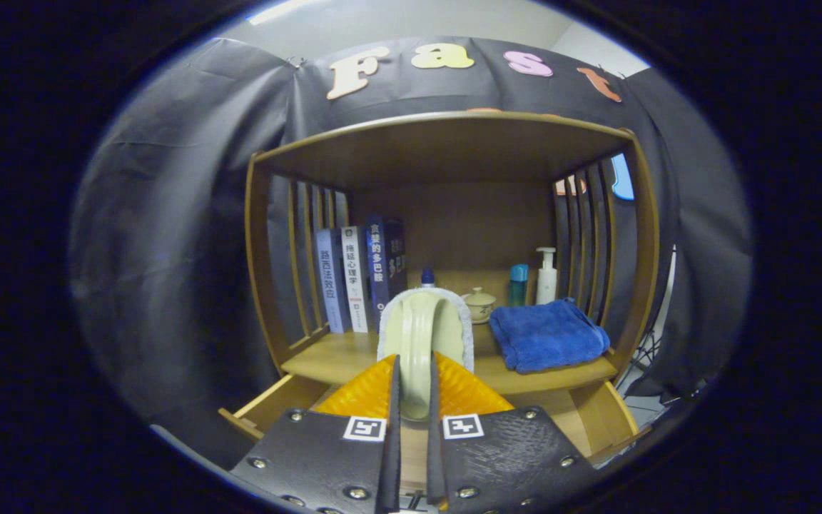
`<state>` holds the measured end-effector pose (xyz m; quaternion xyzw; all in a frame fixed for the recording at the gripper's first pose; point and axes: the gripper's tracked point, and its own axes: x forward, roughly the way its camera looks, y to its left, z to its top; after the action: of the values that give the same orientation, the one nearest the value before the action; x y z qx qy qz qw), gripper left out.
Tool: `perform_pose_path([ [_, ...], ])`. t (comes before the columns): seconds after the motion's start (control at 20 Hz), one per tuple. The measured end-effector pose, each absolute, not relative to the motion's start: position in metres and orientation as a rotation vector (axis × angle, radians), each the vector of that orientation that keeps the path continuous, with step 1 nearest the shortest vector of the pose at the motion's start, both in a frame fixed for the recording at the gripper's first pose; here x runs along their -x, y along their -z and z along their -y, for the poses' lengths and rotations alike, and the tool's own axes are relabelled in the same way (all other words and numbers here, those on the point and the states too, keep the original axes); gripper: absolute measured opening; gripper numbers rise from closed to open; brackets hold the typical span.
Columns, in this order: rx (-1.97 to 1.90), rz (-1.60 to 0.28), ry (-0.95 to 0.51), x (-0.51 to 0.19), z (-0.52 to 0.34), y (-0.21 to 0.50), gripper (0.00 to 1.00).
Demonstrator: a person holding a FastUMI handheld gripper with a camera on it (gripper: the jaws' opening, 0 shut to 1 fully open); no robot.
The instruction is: Pull open the drawer, take out the items inside it, and place them on the countertop above the cabinet.
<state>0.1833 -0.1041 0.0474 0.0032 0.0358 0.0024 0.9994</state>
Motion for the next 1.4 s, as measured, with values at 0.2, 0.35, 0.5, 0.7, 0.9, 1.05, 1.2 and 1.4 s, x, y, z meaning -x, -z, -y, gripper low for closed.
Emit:
perform_pose_path([
  [0.2,-0.051,-0.182,0.005,-0.218,0.103,-0.028,0.15],
  [0.35,-0.051,-0.258,0.012,-0.238,0.105,-0.013,0.15],
  [0.5,-0.069,-0.357,0.022,-0.258,0.109,0.007,0.15],
  [0.7,-0.164,-0.441,0.035,-0.284,0.114,0.024,0.15],
  [0.9,-0.308,-0.481,0.043,-0.300,0.118,0.025,0.15],
  [1.05,-0.365,-0.476,0.026,-0.315,0.116,0.023,0.15],
  [1.2,-0.389,-0.462,0.026,-0.326,0.116,0.024,0.17],
  [1.4,-0.421,-0.451,0.029,-0.338,0.118,0.024,0.17],
])
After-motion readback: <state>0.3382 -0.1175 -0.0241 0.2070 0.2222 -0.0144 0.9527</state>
